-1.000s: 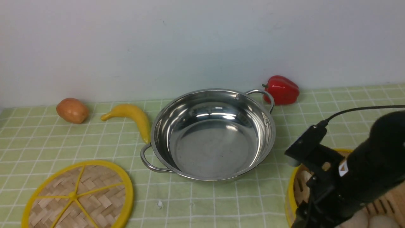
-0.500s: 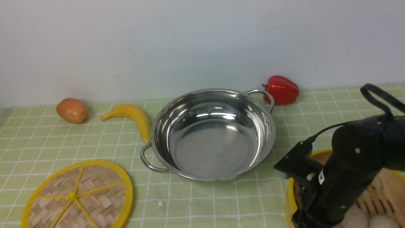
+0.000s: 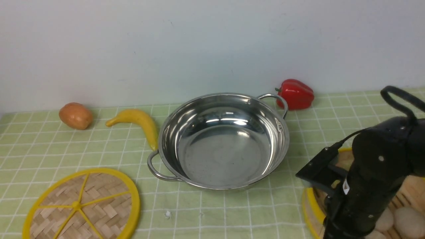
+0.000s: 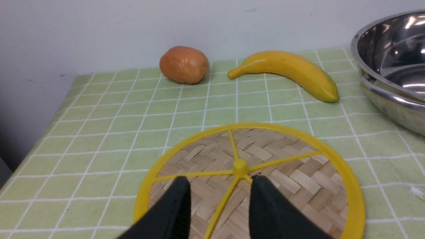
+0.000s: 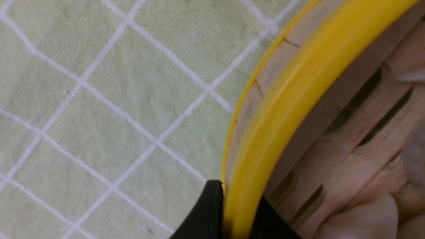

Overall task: Place the steamer in the pot on the green tablecloth, and put the lid on the steamer.
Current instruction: 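Reach for and grasp the rim of the bamboo steamer holding the buns with the right gripper, then place the bamboo steamer basket of food into the steel pot with the right gripper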

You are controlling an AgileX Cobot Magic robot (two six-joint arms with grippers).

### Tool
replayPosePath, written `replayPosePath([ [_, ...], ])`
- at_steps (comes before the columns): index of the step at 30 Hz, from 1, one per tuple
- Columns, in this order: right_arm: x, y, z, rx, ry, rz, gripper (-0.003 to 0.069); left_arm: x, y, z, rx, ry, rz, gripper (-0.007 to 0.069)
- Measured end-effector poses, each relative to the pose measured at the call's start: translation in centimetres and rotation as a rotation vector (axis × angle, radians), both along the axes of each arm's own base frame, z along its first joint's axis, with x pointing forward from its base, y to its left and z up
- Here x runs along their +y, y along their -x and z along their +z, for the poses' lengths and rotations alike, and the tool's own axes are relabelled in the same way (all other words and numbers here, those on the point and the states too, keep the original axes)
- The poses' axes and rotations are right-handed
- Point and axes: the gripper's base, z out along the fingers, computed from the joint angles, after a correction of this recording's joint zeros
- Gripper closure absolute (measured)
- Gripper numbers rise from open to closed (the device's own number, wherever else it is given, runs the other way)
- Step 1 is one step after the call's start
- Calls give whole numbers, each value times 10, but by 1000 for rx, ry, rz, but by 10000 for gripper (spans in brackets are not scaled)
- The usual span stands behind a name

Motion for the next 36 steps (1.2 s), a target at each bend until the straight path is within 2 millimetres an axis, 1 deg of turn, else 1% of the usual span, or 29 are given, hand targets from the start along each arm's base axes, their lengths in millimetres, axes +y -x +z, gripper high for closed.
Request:
replayPosePath([
  [1,0,0,0,0,0,0,603,0,0,0,0,0,0,382],
  [2,-3,2,8,-14,11,5,603,0,0,0,0,0,0,382],
  [3,-8,5,24,-39,30,12,602,0,0,0,0,0,0,382],
  [4,-10,6,35,-63,34,13,602,0,0,0,0,0,0,382],
  [5,-11,7,37,-69,35,12,602,0,0,0,0,0,0,382],
  [6,-12,7,59,-126,20,12,602,0,0,0,0,0,0,382],
  [7,-13,7,60,-129,17,12,602,0,0,0,0,0,0,382],
  [8,-12,6,76,-173,-5,19,602,0,0,0,0,0,0,382],
  [10,-10,2,99,-232,-37,56,602,0,0,0,0,0,0,382],
  [14,1,-7,128,-308,-106,158,602,0,0,0,0,0,0,382],
  [16,9,-13,138,-329,-148,218,602,0,0,0,0,0,0,382],
  [17,17,-18,140,-332,-163,269,602,0,0,0,0,0,0,382],
  [18,26,-23,147,-350,-185,323,602,0,0,0,0,0,0,382],
  [19,27,-23,145,-345,-184,333,602,0,0,0,0,0,0,382],
  [20,43,-30,146,-357,-192,416,602,0,0,0,0,0,0,382],
  [21,46,-31,148,-364,-195,436,602,0,0,0,0,0,0,382],
  [23,75,-39,143,-365,-194,548,602,0,0,0,0,0,0,382],
  [24,85,-42,143,-371,-198,573,602,0,0,0,0,0,0,382],
  [27,118,-52,130,-362,-187,645,602,0,0,0,0,0,0,382],
  [28,119,-52,127,-355,-184,648,602,0,0,0,0,0,0,382],
  [29,133,-59,118,-354,-154,680,602,0,0,0,0,0,0,382],
  [32,152,-70,94,-331,-79,726,602,0,0,0,0,0,0,382],
  [33,151,-71,95,-335,-76,727,602,0,0,0,0,0,0,382],
  [34,158,-78,82,-314,-34,739,602,0,0,0,0,0,0,382],
  [35,159,-78,79,-309,-32,738,602,0,0,0,0,0,0,382],
  [36,162,-83,69,-287,-10,737,602,0,0,0,0,0,0,382],
])
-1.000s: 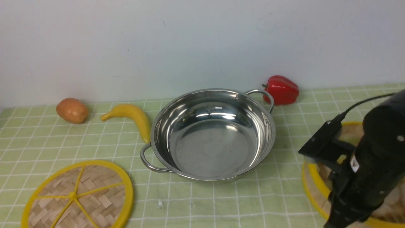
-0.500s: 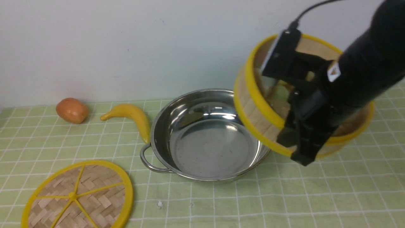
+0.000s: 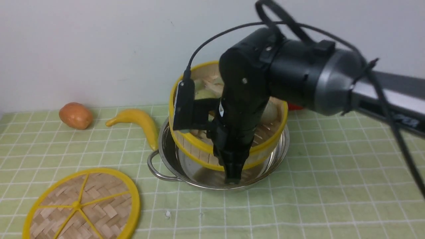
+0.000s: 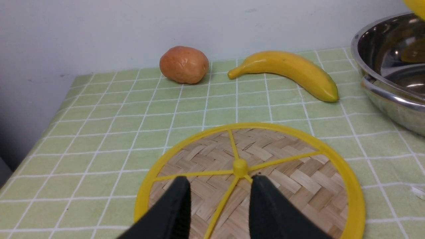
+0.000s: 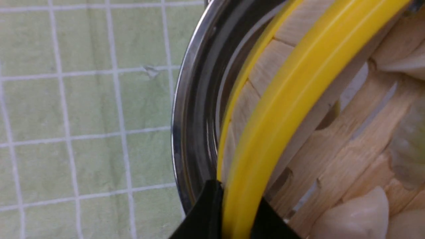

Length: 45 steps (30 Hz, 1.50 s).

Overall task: Place the steamer in the pot on the green tablecloth, and put the lid on the steamer.
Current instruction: 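Place the bamboo steamer basket of food into the steel pot with the right gripper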

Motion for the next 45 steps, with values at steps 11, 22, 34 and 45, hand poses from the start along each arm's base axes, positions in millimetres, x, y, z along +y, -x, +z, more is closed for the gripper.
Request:
replayPosePath([
  [11,10,-13,-52,55,85,-4,602,0,0,0,0,0,0,382],
  [22,16,-19,-70,52,85,4,602,0,0,0,0,0,0,382],
  [34,14,-20,-69,42,107,8,448,0,0,0,0,0,0,382],
  [45,14,-22,-25,-35,44,-35,238,0,0,0,0,0,0,382],
])
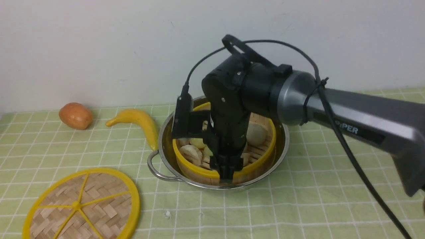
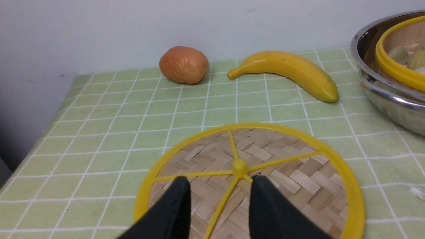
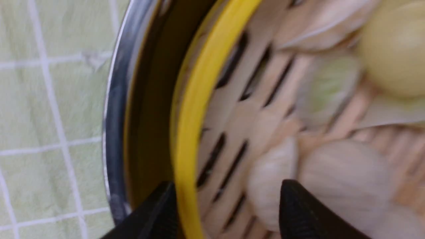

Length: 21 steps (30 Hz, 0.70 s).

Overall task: Place the steamer in the pot on the green tablecloth, and put the lid on the steamer.
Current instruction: 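Place the bamboo steamer basket of food into the steel pot with the right gripper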

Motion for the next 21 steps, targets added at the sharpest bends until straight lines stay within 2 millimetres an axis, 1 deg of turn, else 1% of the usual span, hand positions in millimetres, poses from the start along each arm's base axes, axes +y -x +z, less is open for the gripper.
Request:
replayPosePath([
  [4,3,-3,43,-80,-109,-42,235,0,0,0,0,0,0,382],
  [5,3,-3,50,-92,-128,-55,239,0,0,0,0,0,0,382],
  [6,2,-2,63,-111,-166,-87,256,0,0,0,0,0,0,382],
  [8,-1,1,86,-141,-232,-143,318,0,0,0,0,0,0,382],
  [9,-3,3,100,-158,-269,-175,371,0,0,0,0,0,0,382],
  [10,-4,4,102,-159,-280,-188,384,0,0,0,0,0,0,382],
  [11,-9,10,124,-181,-344,-238,496,0,0,0,0,0,0,382],
  [12,-10,10,127,-184,-352,-244,511,0,0,0,0,0,0,382],
  [13,-17,17,147,-201,-412,-289,622,0,0,0,0,0,0,382],
  [14,-19,19,152,-204,-427,-301,637,0,0,0,0,0,0,382],
  [15,-27,28,173,-211,-498,-360,669,0,0,0,0,0,0,382],
  [16,-30,31,179,-208,-523,-379,672,0,0,0,0,0,0,382],
  [17,-35,38,192,-197,-577,-422,673,0,0,0,0,0,0,382],
  [18,-36,39,193,-196,-581,-421,673,0,0,0,0,0,0,382],
  [19,-39,46,203,-175,-632,-459,673,0,0,0,0,0,0,382],
  [21,-42,53,212,-136,-691,-499,673,0,0,0,0,0,0,382],
])
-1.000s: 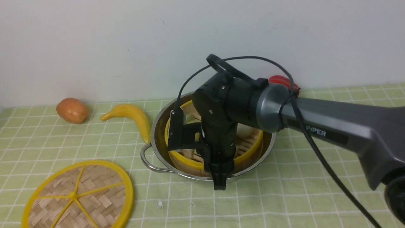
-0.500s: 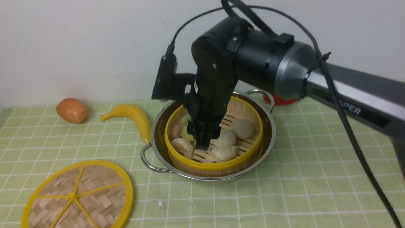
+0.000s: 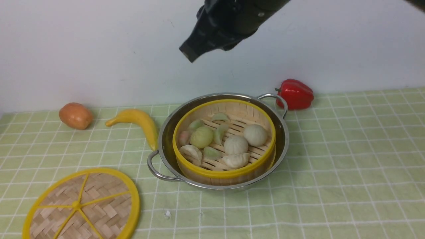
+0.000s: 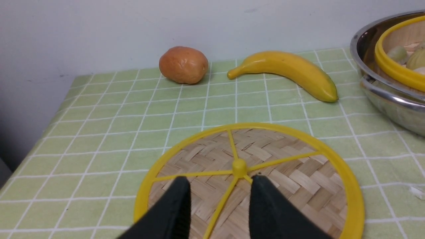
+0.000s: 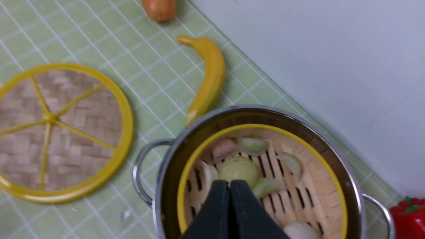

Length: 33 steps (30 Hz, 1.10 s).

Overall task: Place the steamer in the pot on the green tablecloth, and put the lid on the steamer.
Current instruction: 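Place the bamboo steamer basket of food into the steel pot with the right gripper, then grasp the bamboo steamer lid lying on the table by its centre knob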

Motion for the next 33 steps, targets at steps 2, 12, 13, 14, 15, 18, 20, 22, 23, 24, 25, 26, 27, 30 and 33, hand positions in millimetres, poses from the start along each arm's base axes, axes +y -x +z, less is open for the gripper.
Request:
replayPosePath([
  [2,-1,3,4,9,-23,-5,673,0,0,0,0,0,0,382],
  [12,-5,6,8,-4,-20,-2,662,0,0,0,0,0,0,382],
  [13,-9,8,8,-13,-3,-6,659,0,0,0,0,0,0,382],
  [14,-16,14,11,-23,4,-10,657,0,0,0,0,0,0,382],
  [15,-22,19,10,-17,18,-13,654,0,0,0,0,0,0,382],
  [18,-55,50,13,-14,42,-19,643,0,0,0,0,0,0,382],
  [20,-85,79,16,-30,50,-26,634,0,0,0,0,0,0,382],
  [22,-101,93,9,-24,74,-35,626,0,0,0,0,0,0,382],
  [23,-126,114,0,-26,82,-52,616,0,0,0,0,0,0,382],
  [24,-137,123,-5,-29,76,-67,609,0,0,0,0,0,0,382],
  [25,-152,134,-12,-39,57,-94,601,0,0,0,0,0,0,382],
  [26,-169,146,-20,-59,16,-135,591,0,0,0,0,0,0,382],
  [27,-172,149,-18,-67,2,-143,591,0,0,0,0,0,0,382],
  [30,-205,173,-44,-146,-133,-243,564,0,0,0,0,0,0,382],
  [33,-240,202,-79,-306,-279,-355,532,0,0,0,0,0,0,382],
])
